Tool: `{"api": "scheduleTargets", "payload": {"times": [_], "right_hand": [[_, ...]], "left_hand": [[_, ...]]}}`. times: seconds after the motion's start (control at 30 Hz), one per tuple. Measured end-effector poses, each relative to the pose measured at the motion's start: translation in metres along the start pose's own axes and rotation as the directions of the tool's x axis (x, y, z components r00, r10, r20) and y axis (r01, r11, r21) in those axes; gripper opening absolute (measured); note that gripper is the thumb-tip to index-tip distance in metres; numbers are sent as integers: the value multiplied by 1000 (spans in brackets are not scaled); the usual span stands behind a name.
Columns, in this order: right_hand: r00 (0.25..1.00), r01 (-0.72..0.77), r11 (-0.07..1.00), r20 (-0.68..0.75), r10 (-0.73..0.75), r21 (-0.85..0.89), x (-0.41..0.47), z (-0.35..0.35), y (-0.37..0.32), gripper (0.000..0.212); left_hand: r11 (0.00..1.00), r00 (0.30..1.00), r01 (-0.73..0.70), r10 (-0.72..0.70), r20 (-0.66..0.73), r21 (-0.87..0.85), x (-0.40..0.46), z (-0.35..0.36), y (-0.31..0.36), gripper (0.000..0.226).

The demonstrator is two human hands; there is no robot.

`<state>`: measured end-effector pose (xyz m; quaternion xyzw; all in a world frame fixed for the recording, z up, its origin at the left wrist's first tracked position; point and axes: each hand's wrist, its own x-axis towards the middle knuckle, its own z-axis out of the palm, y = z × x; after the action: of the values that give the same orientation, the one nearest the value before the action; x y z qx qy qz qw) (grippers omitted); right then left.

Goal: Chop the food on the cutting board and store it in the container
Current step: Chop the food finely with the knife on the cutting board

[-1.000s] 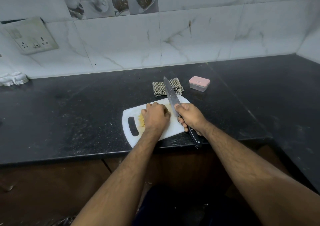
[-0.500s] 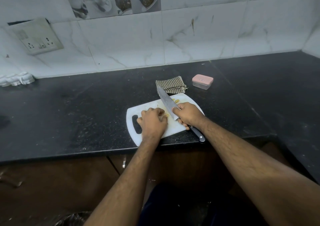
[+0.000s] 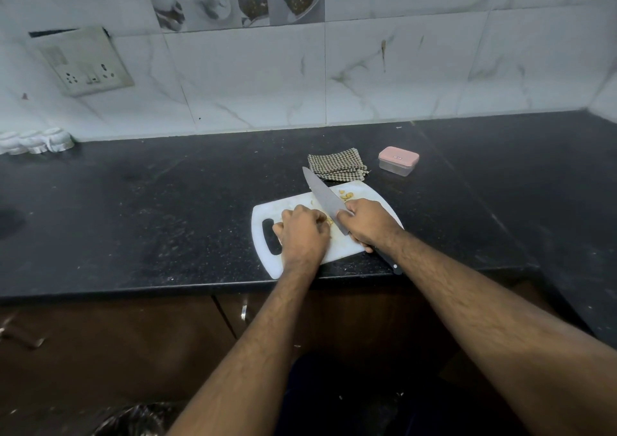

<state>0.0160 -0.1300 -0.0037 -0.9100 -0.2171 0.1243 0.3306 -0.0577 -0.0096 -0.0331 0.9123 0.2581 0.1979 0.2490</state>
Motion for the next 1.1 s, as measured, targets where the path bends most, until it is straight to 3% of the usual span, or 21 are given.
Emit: {"api": "scheduleTargets", "payload": {"times": [0.23, 0.47, 0.77, 1.1], "right_hand": [[1000, 25, 997, -4, -25, -68, 2, 0, 0, 22], [999, 22, 980, 28, -17, -200, 12, -2, -4, 31], [994, 105, 883, 27, -105, -457, 23, 9, -17, 33], [993, 105, 888, 4, -115, -447, 23, 15, -16, 31]], "left_hand": [[1000, 1000, 0, 0, -4, -7, 1, 0, 0, 19], [1000, 1000, -5, 5, 1, -17, 2, 0, -1, 19], [1000, 1000, -15, 15, -4, 16, 1, 1, -1, 21], [1000, 1000, 9, -10, -24, -12, -2, -1, -2, 17]]}}
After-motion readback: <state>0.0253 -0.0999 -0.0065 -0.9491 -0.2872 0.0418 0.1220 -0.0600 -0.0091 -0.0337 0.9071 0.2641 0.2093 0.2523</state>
